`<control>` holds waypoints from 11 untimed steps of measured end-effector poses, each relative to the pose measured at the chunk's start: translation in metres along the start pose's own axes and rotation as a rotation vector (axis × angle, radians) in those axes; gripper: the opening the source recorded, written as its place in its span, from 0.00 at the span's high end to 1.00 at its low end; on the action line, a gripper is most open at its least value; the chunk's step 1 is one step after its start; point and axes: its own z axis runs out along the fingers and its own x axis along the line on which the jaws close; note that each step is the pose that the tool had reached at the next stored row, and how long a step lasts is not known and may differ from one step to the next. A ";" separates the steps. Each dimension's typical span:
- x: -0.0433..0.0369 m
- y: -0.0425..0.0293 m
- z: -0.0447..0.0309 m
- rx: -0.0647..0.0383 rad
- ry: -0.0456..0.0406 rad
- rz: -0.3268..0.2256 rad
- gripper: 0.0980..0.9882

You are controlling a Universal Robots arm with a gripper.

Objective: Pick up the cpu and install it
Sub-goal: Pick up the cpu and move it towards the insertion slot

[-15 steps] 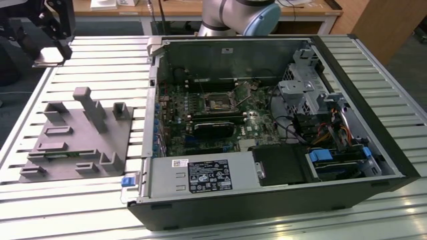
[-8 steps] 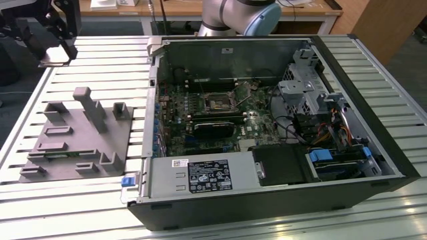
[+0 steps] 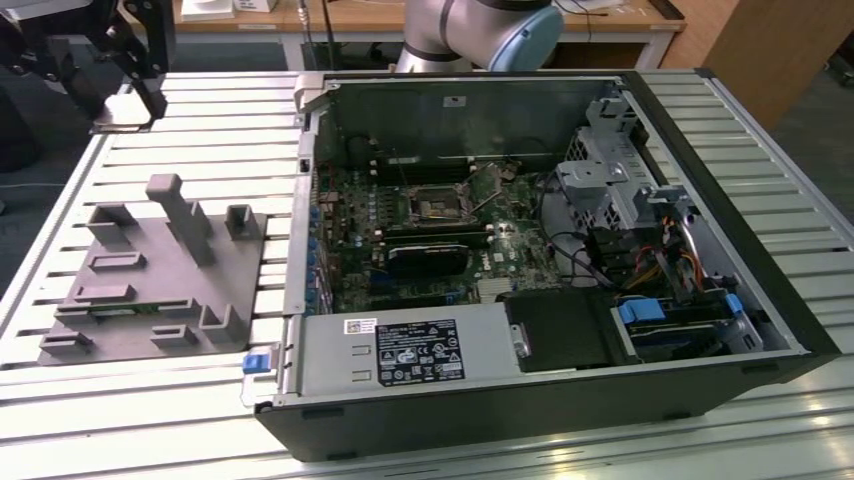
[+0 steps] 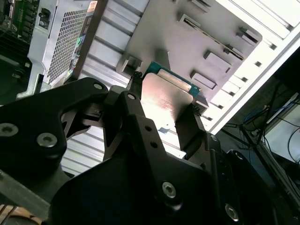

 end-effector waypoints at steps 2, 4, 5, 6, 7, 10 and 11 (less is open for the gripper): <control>-0.0064 0.0002 0.0001 0.000 0.0000 0.000 0.51; -0.0089 0.0002 0.0001 0.000 0.0000 0.000 0.51; -0.0103 0.0002 0.0002 0.000 0.0000 0.000 0.51; -0.0116 0.0003 0.0002 0.000 0.0000 0.000 0.51; -0.0129 0.0003 0.0002 0.000 0.0000 0.000 0.51; -0.0164 0.0004 0.0002 0.000 0.0001 0.000 0.51; -0.0175 0.0004 0.0002 0.000 0.0000 0.000 0.51</control>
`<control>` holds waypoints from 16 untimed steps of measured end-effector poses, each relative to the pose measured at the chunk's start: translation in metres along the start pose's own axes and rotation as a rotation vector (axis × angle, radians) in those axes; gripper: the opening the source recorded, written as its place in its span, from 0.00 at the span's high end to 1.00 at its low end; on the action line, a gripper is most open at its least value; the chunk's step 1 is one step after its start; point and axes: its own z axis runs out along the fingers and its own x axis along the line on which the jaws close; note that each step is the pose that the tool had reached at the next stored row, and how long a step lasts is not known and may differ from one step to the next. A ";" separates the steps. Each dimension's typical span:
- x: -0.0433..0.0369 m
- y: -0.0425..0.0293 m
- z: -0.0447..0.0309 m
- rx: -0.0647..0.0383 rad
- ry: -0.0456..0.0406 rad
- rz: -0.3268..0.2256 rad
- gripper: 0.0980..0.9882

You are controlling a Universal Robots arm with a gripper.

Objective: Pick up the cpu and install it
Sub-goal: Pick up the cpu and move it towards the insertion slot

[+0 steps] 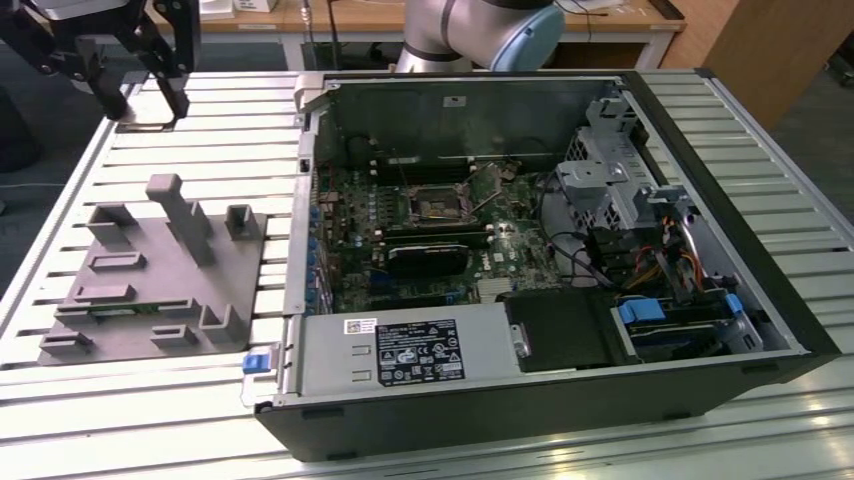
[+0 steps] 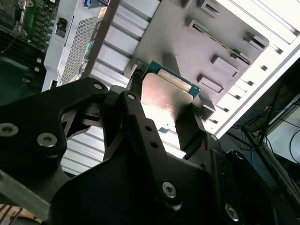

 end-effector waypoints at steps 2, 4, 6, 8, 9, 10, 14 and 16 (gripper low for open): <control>-0.0022 0.0001 0.0001 0.000 0.0000 0.000 0.51; -0.0037 0.0001 0.0001 0.000 -0.0001 0.000 0.51; -0.0054 0.0002 0.0001 0.000 0.0000 0.000 0.51; -0.0081 0.0002 0.0001 0.000 0.0000 0.000 0.51; -0.0094 0.0002 0.0002 0.000 0.0000 0.000 0.51; -0.0106 0.0002 0.0002 0.000 0.0000 0.000 0.51; -0.0148 0.0004 0.0003 0.000 0.0000 0.000 0.51; -0.0166 0.0004 0.0003 0.000 0.0000 0.000 0.51</control>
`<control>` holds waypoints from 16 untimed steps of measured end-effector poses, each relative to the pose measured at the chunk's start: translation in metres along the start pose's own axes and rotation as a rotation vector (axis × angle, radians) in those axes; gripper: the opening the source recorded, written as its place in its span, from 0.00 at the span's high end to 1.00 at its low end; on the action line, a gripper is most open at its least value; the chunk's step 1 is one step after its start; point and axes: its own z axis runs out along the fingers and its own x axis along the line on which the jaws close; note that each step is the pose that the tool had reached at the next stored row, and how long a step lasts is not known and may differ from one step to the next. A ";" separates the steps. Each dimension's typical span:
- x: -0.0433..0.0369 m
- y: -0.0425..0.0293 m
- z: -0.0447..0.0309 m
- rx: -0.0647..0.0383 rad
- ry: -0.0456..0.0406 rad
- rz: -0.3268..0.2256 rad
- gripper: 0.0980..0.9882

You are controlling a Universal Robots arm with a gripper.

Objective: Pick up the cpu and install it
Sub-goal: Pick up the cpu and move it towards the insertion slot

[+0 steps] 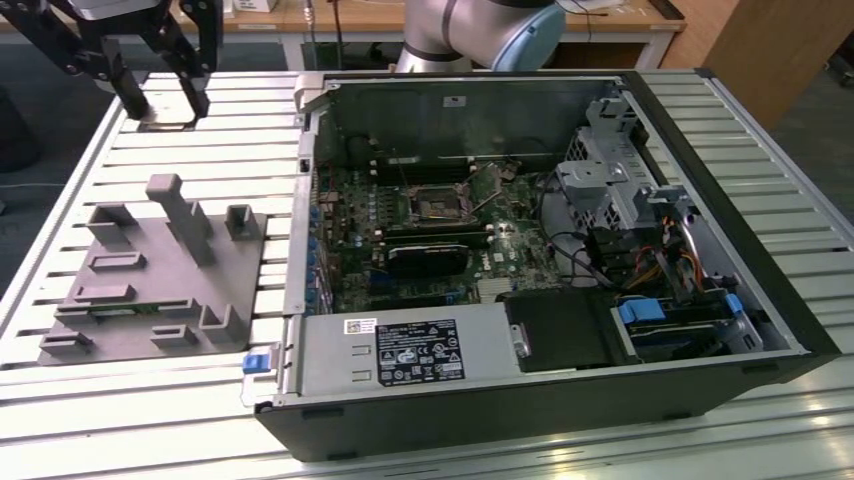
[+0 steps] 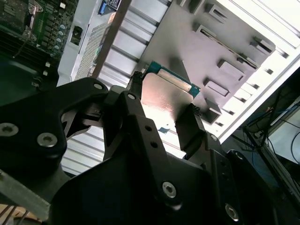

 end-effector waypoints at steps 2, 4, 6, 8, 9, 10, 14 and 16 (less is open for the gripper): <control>-0.0018 0.0000 0.0000 0.000 0.0000 0.000 0.51; -0.0036 0.0001 0.0000 0.000 0.0000 0.000 0.51; -0.0052 0.0001 0.0000 0.000 0.0001 0.000 0.51; -0.0068 0.0001 0.0001 0.000 0.0000 0.000 0.51; -0.0076 0.0002 0.0001 0.000 0.0000 0.000 0.51; -0.0083 0.0002 0.0002 0.000 0.0000 0.000 0.51; -0.0117 0.0003 0.0002 0.000 -0.0001 0.000 0.51; -0.0138 0.0003 0.0002 0.000 0.0000 0.000 0.51</control>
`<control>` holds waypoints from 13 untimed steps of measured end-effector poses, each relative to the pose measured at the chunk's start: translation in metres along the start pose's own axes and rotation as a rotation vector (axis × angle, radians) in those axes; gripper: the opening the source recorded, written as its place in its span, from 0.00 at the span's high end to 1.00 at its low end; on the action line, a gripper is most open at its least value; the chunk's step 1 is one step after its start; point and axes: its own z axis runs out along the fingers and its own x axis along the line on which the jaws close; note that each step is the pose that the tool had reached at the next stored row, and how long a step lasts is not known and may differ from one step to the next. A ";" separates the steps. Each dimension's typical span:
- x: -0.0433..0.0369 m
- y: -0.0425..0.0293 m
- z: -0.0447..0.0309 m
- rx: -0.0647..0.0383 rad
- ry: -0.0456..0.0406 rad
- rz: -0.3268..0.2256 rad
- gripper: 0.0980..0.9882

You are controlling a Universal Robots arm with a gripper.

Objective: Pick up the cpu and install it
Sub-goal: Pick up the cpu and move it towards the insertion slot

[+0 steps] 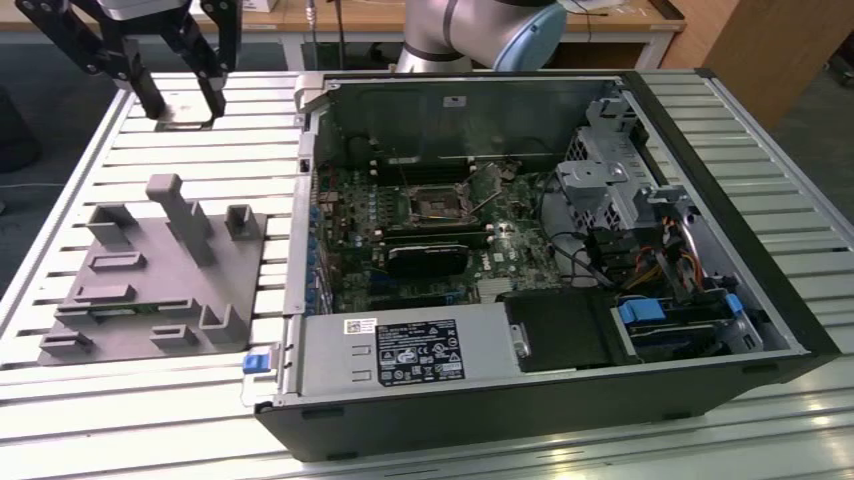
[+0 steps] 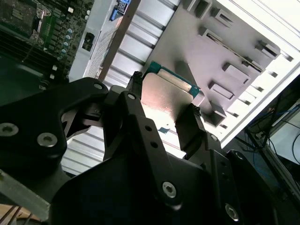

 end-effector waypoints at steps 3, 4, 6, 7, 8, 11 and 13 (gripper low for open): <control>-0.0037 0.0001 0.0000 0.000 0.0000 0.000 0.51; -0.0051 0.0001 0.0001 0.000 0.0000 0.000 0.51; -0.0090 0.0002 0.0001 0.000 0.0000 0.000 0.51; -0.0114 0.0003 0.0002 0.000 0.0000 0.000 0.51; -0.0140 0.0004 0.0002 0.000 0.0001 0.000 0.51; -0.0214 0.0008 0.0004 0.000 -0.0001 0.000 0.51; -0.0252 0.0010 0.0004 0.000 0.0000 0.000 0.51</control>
